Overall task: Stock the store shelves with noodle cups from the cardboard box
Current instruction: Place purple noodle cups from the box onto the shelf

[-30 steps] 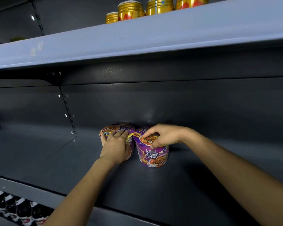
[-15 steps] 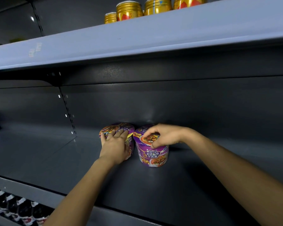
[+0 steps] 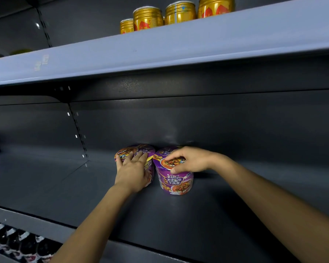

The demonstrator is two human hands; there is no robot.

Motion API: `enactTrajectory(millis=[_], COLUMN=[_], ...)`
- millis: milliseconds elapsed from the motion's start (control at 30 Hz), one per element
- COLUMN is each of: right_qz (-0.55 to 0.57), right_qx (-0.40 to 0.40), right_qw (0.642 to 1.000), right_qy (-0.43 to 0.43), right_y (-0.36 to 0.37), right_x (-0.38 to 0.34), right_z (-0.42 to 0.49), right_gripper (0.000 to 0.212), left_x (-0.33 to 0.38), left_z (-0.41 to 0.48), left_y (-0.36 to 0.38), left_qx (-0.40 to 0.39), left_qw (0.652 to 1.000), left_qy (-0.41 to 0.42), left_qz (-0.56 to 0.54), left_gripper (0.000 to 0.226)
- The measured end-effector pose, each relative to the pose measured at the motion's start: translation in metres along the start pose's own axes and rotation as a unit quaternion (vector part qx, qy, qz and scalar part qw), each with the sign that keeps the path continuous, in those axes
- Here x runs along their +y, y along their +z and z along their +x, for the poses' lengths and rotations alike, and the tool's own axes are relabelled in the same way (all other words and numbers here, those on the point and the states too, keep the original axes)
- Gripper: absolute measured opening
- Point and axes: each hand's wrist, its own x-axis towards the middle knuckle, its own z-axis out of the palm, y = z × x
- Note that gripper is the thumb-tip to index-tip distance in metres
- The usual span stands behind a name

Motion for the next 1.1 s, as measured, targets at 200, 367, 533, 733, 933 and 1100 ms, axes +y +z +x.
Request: enactTrajectory(millis=[200,367,533,733,933,1100], right_qz=[-0.013,-0.049,-0.07,-0.107,-0.114,-0.134], right_qx=[0.011,0.05,0.064,0.078,0.067,0.07], right_qw=[1.0,0.997,0.995,0.991,0.991,0.988], right_qy=[0.001,-0.01,0.002,-0.004,-0.006,-0.006], right_y=[0.002,0.004,0.006,0.02,0.041,0.06], right_x=[-0.001,-0.004,-0.01,-0.032,-0.058,-0.085], right_z=[-0.002,-0.01,-0.02,-0.034,-0.054,-0.083], right_gripper=[0.054,0.067,0.067,0.064,0.07,0.07], left_x=[0.002,0.004,0.004,0.004,0.007,0.005], left_z=[-0.002,-0.005,-0.017,-0.042,-0.08,-0.122], left_y=[-0.004,-0.007,-0.015,-0.027,-0.043,-0.055], left_qx=[-0.013,-0.019,0.01,0.018,0.002,-0.009], left_qw=[1.0,1.0,1.0,0.999,0.999,0.997], left_qy=[-0.005,-0.018,-0.022,0.012,0.05,0.078], left_qz=[-0.004,0.008,-0.017,-0.044,-0.02,-0.012], left_gripper=[0.064,0.075,0.079,0.073,0.069,0.071])
